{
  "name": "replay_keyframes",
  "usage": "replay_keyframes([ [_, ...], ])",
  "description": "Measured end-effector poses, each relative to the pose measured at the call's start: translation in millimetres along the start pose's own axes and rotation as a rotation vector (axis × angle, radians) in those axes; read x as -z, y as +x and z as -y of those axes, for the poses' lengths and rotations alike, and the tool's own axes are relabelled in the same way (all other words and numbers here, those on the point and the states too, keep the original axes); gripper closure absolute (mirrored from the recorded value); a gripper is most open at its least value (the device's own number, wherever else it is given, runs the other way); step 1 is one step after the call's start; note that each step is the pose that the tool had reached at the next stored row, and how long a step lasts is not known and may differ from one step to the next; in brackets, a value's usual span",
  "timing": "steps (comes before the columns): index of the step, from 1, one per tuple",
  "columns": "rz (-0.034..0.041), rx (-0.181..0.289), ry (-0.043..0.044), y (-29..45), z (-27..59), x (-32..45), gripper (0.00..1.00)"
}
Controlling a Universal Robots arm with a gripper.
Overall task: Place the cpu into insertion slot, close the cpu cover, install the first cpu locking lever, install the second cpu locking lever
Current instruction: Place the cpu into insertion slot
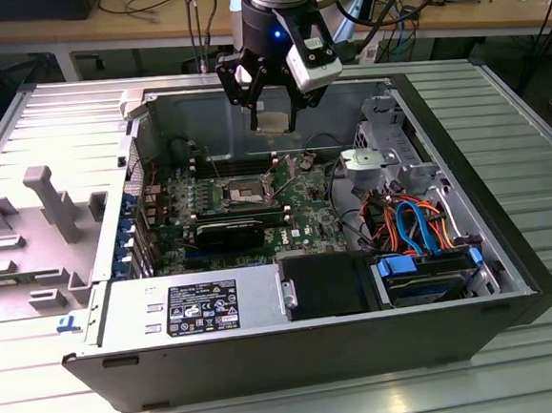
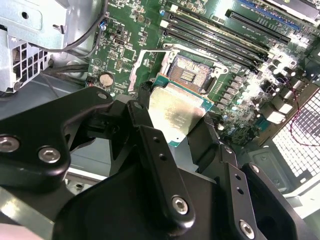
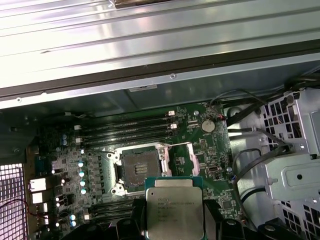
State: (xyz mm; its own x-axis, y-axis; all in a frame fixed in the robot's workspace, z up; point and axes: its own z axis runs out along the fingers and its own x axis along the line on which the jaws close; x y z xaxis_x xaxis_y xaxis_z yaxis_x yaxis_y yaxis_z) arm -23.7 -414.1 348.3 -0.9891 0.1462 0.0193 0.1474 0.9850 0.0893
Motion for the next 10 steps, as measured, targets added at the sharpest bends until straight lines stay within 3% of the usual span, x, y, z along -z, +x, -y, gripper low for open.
replay_keyframes([
  [10, 0.0007, -0.007, -0.0001, 0.0, 0.2, 0.0, 0.45],
])
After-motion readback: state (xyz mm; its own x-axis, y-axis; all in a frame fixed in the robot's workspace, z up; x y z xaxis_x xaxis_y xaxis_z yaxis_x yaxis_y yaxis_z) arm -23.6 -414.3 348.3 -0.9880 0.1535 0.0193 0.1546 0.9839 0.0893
